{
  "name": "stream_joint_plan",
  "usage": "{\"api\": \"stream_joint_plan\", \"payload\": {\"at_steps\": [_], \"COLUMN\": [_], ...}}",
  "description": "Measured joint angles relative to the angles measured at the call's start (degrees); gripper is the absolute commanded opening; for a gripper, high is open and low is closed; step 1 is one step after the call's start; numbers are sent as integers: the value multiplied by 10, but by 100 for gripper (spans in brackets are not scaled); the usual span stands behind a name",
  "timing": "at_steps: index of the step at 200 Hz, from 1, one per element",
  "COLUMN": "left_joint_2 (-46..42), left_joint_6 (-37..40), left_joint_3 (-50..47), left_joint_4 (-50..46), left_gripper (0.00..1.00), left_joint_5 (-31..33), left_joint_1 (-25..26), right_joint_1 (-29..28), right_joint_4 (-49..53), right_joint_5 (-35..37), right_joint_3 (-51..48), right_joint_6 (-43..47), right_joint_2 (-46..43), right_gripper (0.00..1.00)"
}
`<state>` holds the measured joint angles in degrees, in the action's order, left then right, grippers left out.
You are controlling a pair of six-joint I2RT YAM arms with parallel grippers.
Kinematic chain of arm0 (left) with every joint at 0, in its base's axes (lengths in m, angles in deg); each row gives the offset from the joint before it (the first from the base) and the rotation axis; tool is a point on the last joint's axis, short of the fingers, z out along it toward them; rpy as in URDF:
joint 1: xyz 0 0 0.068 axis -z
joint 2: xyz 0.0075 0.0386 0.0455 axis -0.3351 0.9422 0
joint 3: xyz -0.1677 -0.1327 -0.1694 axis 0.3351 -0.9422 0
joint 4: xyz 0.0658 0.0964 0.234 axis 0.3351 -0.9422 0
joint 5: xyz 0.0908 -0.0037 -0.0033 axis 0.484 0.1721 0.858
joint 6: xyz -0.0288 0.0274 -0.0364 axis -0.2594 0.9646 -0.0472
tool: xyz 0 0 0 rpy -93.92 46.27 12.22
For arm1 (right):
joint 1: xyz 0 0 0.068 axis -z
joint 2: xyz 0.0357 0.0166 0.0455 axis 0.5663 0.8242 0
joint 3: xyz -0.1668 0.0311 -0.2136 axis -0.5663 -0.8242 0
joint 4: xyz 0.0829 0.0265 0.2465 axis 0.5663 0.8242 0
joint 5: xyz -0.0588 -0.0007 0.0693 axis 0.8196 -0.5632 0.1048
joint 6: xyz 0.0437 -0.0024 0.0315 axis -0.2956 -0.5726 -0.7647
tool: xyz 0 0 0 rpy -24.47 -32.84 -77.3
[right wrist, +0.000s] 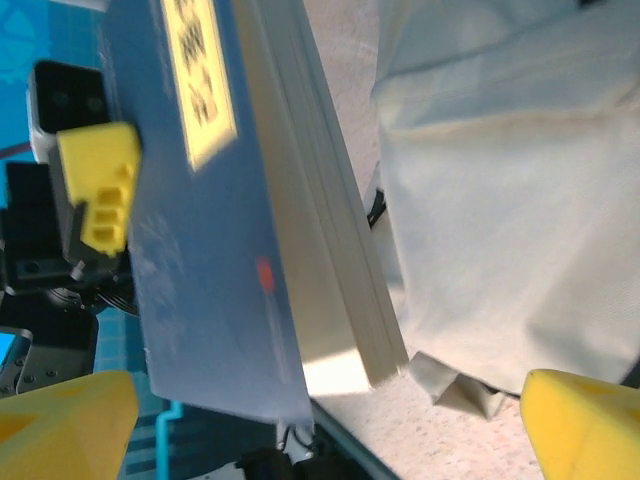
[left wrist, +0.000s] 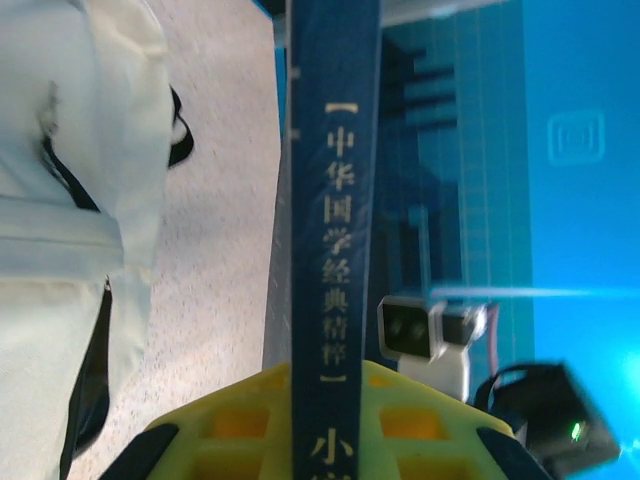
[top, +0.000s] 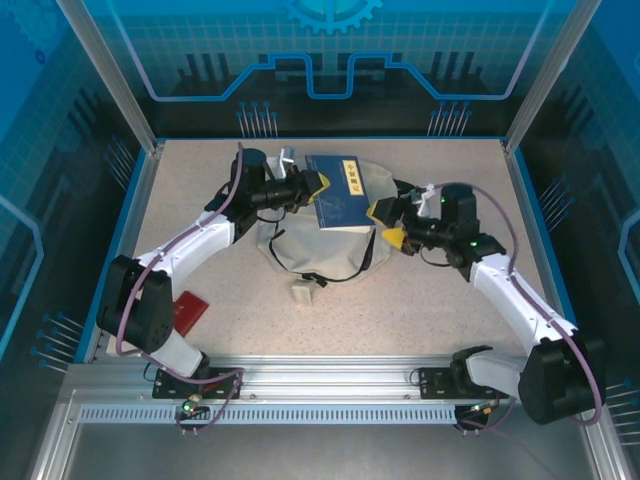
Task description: Pack books, pencil case, and school supplies into a backpack
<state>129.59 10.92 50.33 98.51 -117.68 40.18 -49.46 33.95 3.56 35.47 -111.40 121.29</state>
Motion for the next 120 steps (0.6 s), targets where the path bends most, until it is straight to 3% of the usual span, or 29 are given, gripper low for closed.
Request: {"api": "stream_joint_plan", "payload": {"at_steps": [43, 79, 120], "left_joint_2": [-17, -27, -49], "left_joint_6": [-61, -100, -129], "left_joint_3": [-23, -38, -67], "left_joint_4": [24, 39, 54], "left_gripper": [5, 4, 4], "left_joint_5": [79, 132, 167], "left_joint_1": [1, 3, 7], "right_joint_1": [-96, -141, -150], "right_joint_4": [-196, -303, -372], "right_joint_5": [63, 113, 169], "right_joint_3": [-25, -19, -9], "right_joint_6": [-144, -225, -285], "right_joint_2": [54, 114, 162], "right_gripper": [100, 99, 80]}}
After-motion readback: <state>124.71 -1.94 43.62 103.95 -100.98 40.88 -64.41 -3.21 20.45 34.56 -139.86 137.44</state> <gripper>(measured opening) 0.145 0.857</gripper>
